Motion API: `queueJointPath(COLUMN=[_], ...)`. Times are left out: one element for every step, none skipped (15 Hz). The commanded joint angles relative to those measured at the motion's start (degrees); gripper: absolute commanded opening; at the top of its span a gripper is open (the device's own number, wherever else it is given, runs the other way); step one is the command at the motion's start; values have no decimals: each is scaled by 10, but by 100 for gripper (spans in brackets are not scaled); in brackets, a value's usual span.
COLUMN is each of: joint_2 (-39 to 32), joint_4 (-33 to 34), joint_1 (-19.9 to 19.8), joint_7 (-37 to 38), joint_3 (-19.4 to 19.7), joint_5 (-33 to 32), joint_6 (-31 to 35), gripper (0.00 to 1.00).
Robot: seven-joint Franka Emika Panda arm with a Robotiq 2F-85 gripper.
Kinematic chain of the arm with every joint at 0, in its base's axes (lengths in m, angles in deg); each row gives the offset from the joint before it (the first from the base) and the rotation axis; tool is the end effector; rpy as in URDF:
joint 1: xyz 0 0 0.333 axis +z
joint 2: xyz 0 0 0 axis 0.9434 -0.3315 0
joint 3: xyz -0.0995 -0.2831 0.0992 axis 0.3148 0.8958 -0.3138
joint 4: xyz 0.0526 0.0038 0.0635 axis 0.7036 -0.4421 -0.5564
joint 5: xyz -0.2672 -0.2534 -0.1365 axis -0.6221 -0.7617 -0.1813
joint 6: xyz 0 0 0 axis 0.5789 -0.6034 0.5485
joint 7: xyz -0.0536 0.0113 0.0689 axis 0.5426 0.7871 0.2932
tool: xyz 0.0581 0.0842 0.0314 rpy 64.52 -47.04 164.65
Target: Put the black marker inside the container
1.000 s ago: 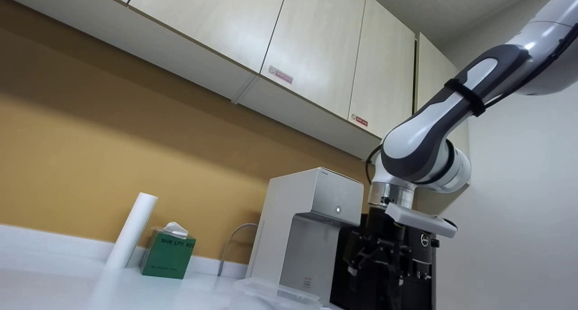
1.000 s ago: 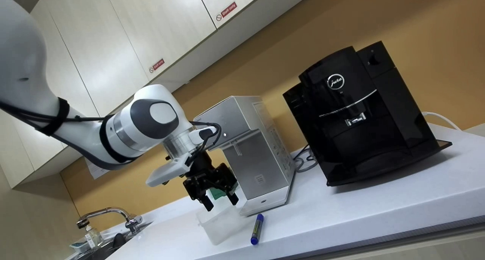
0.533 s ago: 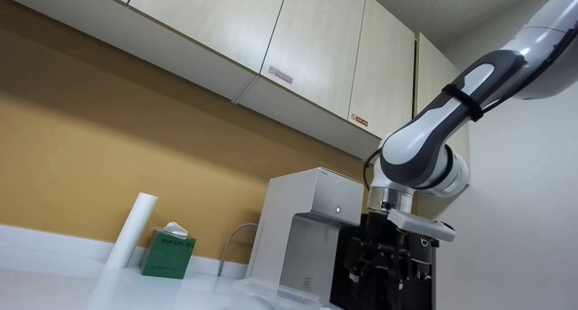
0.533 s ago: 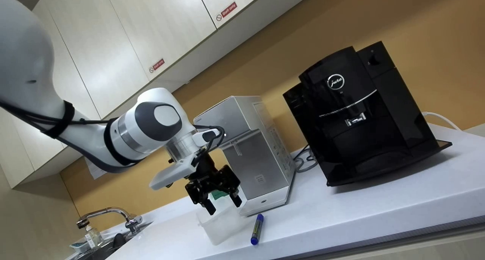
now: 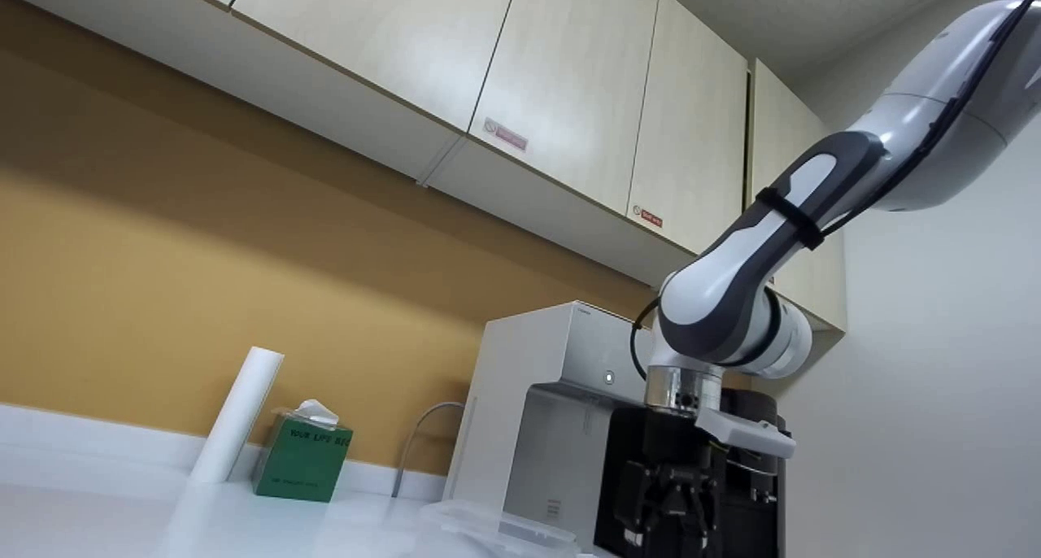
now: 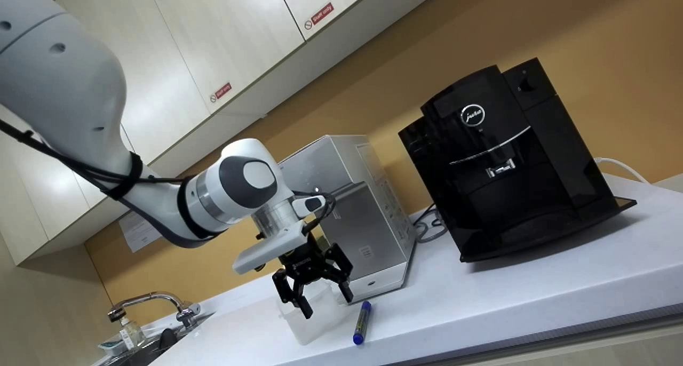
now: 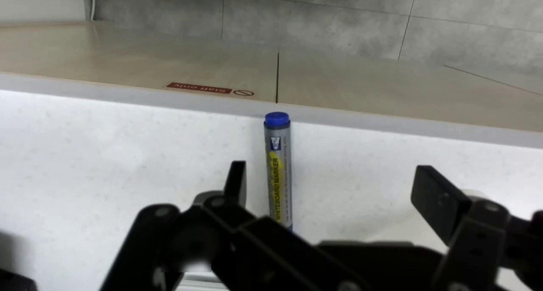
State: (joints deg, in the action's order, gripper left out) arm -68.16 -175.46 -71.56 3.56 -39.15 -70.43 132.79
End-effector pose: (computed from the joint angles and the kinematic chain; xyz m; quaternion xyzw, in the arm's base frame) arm 0.4789 0.0197 0.3271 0.9983 0.0472 0.0321 0.0133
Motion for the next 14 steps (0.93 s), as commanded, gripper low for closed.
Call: queueJointPath(joint_2=[-45,-54,-63,-72,-80,-89,-96,-104,-112,-118,-125,-131,-137,-143], joint_4=[47,55,63,70,76,82,87,93,98,103,108,113,118,123], joint_1=[9,9,8,7,6,5,4,3,2,1,-1,-2,-4,-6], joint_7=[-30,-33,-36,-37,-41,-43,-45,-46,-46,-46,-48,-52,-56,-58], joint_3=[10,10,11,12,12,14,15,16,17,19,21,22,22,22], joint_5=[12,13,14,17,20,22,24,25,25,25,27,29,35,37], joint_6=[-18,-19,-19,-20,-21,-22,-24,-25,-26,-27,-26,-28,-29,-30], gripper=[100,100,100,100,100,100,100,100,100,100,100,100,100,100])
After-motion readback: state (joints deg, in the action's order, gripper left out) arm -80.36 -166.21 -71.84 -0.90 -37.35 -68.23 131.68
